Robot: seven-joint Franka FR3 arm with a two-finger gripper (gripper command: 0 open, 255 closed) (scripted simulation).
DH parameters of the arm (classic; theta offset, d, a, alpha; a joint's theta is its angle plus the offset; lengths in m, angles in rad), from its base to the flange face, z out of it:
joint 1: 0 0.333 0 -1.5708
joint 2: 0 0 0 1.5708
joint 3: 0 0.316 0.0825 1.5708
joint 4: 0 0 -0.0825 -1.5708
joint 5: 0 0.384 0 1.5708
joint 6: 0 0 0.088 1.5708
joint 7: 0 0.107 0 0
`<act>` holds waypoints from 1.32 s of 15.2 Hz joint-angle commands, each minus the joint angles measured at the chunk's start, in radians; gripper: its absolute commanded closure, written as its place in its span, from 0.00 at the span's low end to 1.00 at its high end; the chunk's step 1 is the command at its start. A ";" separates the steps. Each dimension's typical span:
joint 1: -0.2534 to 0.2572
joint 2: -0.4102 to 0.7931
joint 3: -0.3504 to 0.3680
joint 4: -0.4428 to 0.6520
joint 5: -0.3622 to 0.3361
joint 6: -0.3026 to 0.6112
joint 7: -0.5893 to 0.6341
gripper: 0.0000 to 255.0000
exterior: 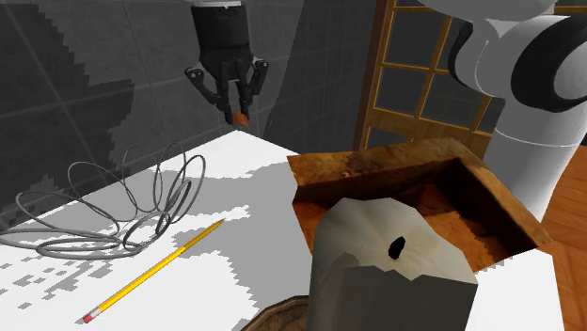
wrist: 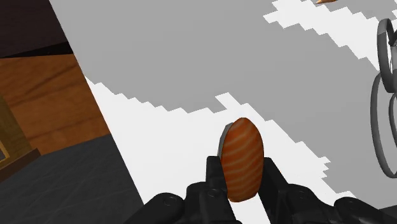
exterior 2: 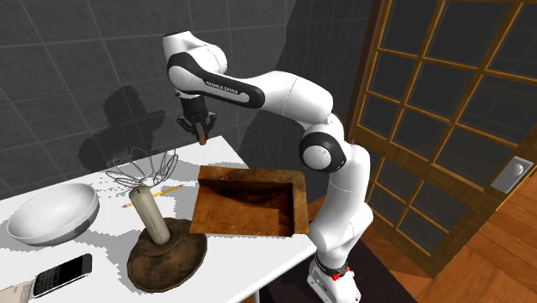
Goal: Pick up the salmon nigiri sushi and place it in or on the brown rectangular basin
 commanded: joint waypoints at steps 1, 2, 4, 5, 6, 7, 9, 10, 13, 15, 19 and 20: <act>0.013 0.028 0.006 0.058 -0.020 -0.037 0.009 1.00; 0.022 0.042 0.009 0.089 -0.030 -0.057 0.014 1.00; 0.041 0.074 0.015 0.157 -0.054 -0.100 0.024 1.00; 0.054 0.092 0.018 0.193 -0.068 -0.123 0.029 1.00; 0.068 0.111 0.021 0.233 -0.083 -0.147 0.034 1.00; 0.084 0.132 0.023 0.275 -0.100 -0.172 0.039 1.00; 0.126 0.181 0.027 0.374 -0.141 -0.230 0.049 1.00; 0.155 0.210 0.027 0.433 -0.166 -0.264 0.053 1.00; 0.263 0.306 0.012 0.630 -0.253 -0.369 0.054 1.00; 0.097 0.128 0.054 0.358 -0.111 -0.263 0.061 1.00; -0.035 -0.121 0.033 0.093 0.077 -0.189 0.014 1.00; -0.046 -0.175 0.017 0.045 0.114 -0.182 0.001 1.00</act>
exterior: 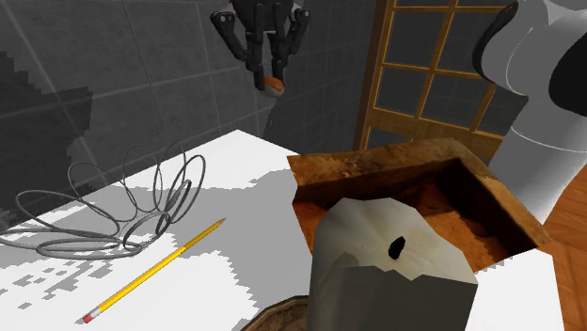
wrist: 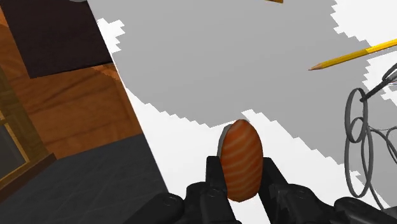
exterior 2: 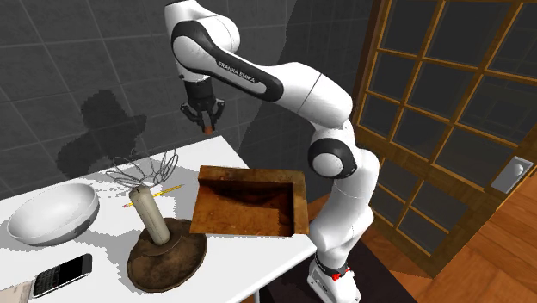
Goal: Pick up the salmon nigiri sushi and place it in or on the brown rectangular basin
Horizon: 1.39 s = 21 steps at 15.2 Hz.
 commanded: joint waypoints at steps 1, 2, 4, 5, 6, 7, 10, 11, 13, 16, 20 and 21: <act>-0.030 -0.114 -0.032 -0.101 0.081 0.013 -0.031 1.00; -0.034 -0.163 -0.049 -0.140 0.111 0.014 -0.043 1.00; -0.029 -0.252 -0.084 -0.209 0.162 0.009 -0.061 1.00; -0.024 -0.293 -0.101 -0.240 0.184 0.005 -0.068 1.00; -0.018 -0.333 -0.116 -0.268 0.203 -0.002 -0.074 1.00; -0.011 -0.370 -0.130 -0.294 0.221 -0.009 -0.078 1.00; 0.015 -0.474 -0.168 -0.360 0.266 -0.038 -0.083 1.00; 0.024 -0.506 -0.179 -0.379 0.279 -0.050 -0.082 1.00; 0.043 -0.567 -0.199 -0.411 0.302 -0.075 -0.078 1.00; 0.072 -0.656 -0.222 -0.470 0.334 -0.101 -0.070 1.00; 0.083 -0.703 -0.227 -0.565 0.342 -0.053 -0.085 1.00; 0.086 -0.714 -0.228 -0.588 0.345 -0.041 -0.088 1.00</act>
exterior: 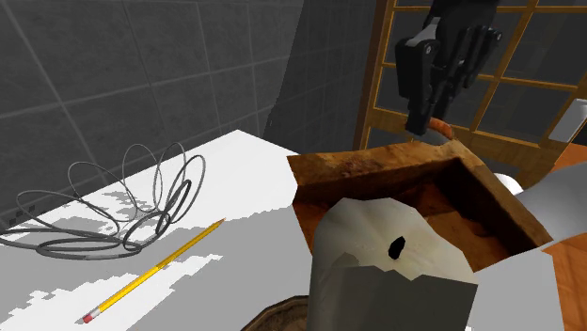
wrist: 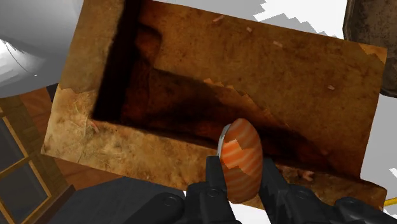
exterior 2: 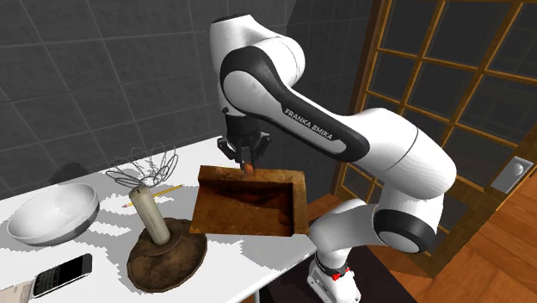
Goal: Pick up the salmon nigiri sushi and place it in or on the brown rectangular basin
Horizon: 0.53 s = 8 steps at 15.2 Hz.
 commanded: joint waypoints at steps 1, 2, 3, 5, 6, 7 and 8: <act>0.006 -0.023 -0.001 -0.046 0.005 0.023 -0.006 1.00; 0.008 -0.034 -0.001 -0.068 0.008 0.035 -0.009 1.00; 0.011 -0.044 -0.001 -0.090 0.010 0.046 -0.011 1.00; 0.016 -0.064 -0.001 -0.132 0.015 0.069 -0.017 1.00; 0.018 -0.074 0.000 -0.153 0.017 0.080 -0.019 1.00; 0.021 -0.083 0.001 -0.173 0.020 0.091 -0.021 1.00; 0.023 -0.092 0.001 -0.193 0.022 0.102 -0.024 1.00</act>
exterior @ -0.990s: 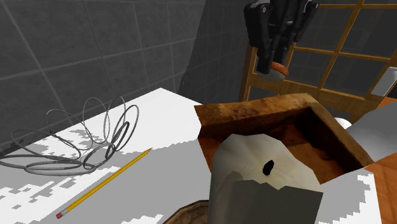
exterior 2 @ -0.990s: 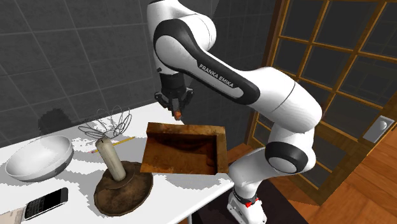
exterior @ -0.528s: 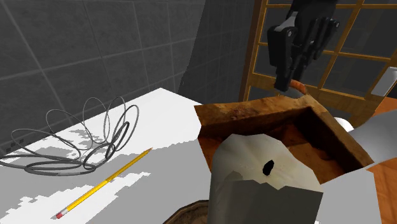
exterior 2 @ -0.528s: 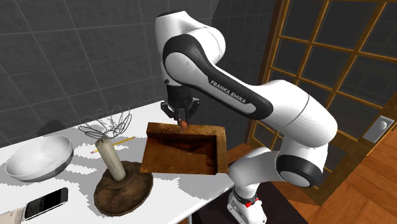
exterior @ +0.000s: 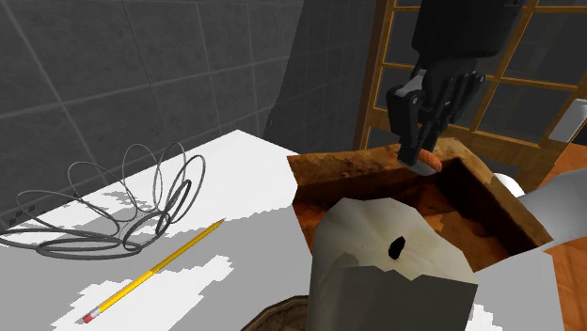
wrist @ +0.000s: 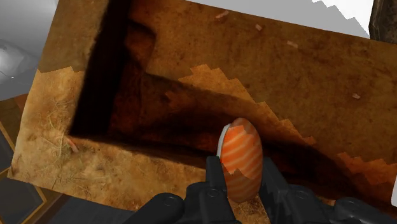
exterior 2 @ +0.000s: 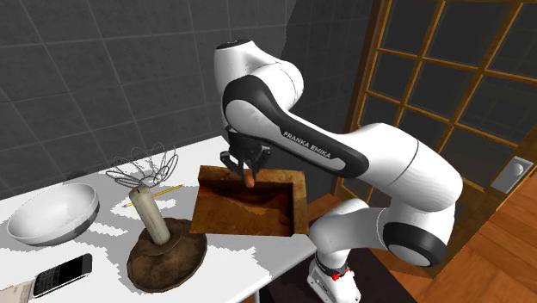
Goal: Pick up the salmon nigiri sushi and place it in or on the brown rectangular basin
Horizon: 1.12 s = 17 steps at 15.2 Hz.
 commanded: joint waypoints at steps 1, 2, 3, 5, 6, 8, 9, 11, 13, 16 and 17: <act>0.004 -0.017 0.005 -0.040 0.006 0.025 -0.003 1.00; 0.006 -0.022 0.005 -0.053 0.008 0.031 -0.004 1.00; 0.006 -0.023 0.005 -0.053 0.008 0.031 -0.004 1.00; 0.006 -0.022 0.005 -0.053 0.008 0.031 -0.004 1.00; 0.006 -0.022 0.005 -0.053 0.008 0.031 -0.004 1.00; 0.006 -0.022 0.005 -0.053 0.008 0.031 -0.004 1.00; 0.006 -0.022 0.005 -0.052 0.008 0.031 -0.004 1.00; 0.006 -0.022 0.005 -0.053 0.008 0.031 -0.004 0.00; 0.006 -0.022 0.005 -0.053 0.008 0.031 -0.004 0.00; 0.006 -0.022 0.005 -0.053 0.008 0.031 -0.004 0.00; -0.001 0.001 0.004 -0.002 0.002 0.004 0.003 0.00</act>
